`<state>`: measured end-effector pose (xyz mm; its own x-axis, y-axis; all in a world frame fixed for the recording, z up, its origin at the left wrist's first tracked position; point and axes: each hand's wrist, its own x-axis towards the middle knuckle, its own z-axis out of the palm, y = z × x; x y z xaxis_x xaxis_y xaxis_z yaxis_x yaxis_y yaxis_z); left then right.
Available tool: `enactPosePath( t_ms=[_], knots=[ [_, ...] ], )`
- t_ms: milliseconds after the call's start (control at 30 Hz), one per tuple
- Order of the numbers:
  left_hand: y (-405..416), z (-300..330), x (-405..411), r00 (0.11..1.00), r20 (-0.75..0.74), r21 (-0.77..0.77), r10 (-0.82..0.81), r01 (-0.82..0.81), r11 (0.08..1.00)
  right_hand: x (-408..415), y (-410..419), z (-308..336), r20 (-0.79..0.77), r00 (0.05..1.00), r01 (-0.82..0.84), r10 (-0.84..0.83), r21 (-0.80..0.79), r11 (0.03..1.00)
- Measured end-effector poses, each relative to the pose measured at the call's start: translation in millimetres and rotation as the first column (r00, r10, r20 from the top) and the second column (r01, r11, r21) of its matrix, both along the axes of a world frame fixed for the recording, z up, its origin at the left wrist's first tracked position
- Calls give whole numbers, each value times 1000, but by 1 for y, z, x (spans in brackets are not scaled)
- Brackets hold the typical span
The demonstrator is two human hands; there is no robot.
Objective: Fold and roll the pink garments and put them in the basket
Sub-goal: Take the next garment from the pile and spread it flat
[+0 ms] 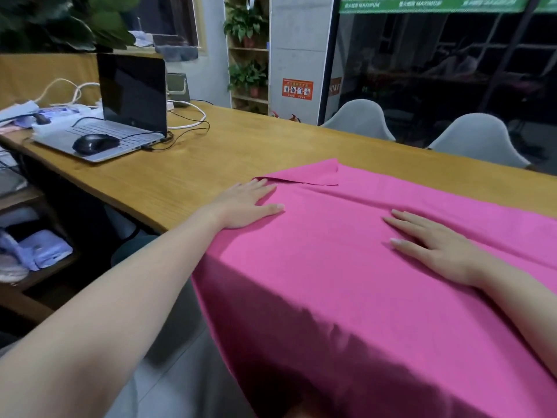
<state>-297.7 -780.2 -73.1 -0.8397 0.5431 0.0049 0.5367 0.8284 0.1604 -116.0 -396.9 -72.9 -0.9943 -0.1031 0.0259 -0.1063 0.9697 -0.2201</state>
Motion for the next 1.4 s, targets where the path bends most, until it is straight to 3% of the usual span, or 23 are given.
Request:
enactPosePath(
  t_ms=[400, 467, 600, 667, 933, 1067, 1200, 1400],
  knots=[
    [48, -6, -92, 997, -37, -26, 68, -69, 997, -96, 42, 3, 7, 1000, 23, -23, -10, 1000],
    [50, -4, -93, 991, -115, -71, 65, -73, 995, -99, 43, 2, 5, 1000, 19, -19, 22, 1000],
    [62, 6, -67, 907, -422, -224, -6, -98, 970, -87, 36, 6, -53, 997, 62, -54, 154, 986],
    [81, 7, -41, 892, -452, -168, -22, -61, 984, -71, 26, 11, -53, 993, 115, -106, 198, 973],
    [127, -1, 90, 967, -205, -90, -154, 138, 986, 63, 12, 15, 94, 916, 371, -390, 167, 913],
    [123, -1, 130, 996, 14, -96, -86, 87, 992, 139, 29, 12, 75, 846, 509, -528, 180, 842],
    [121, -5, 144, 997, -19, -95, -74, 72, 993, 184, 40, 3, 76, 786, 605, -613, 109, 789],
    [130, -8, 133, 995, -28, -92, -92, 89, 992, 178, 56, 1, 69, 779, 617, -623, 87, 782]
  ],
)
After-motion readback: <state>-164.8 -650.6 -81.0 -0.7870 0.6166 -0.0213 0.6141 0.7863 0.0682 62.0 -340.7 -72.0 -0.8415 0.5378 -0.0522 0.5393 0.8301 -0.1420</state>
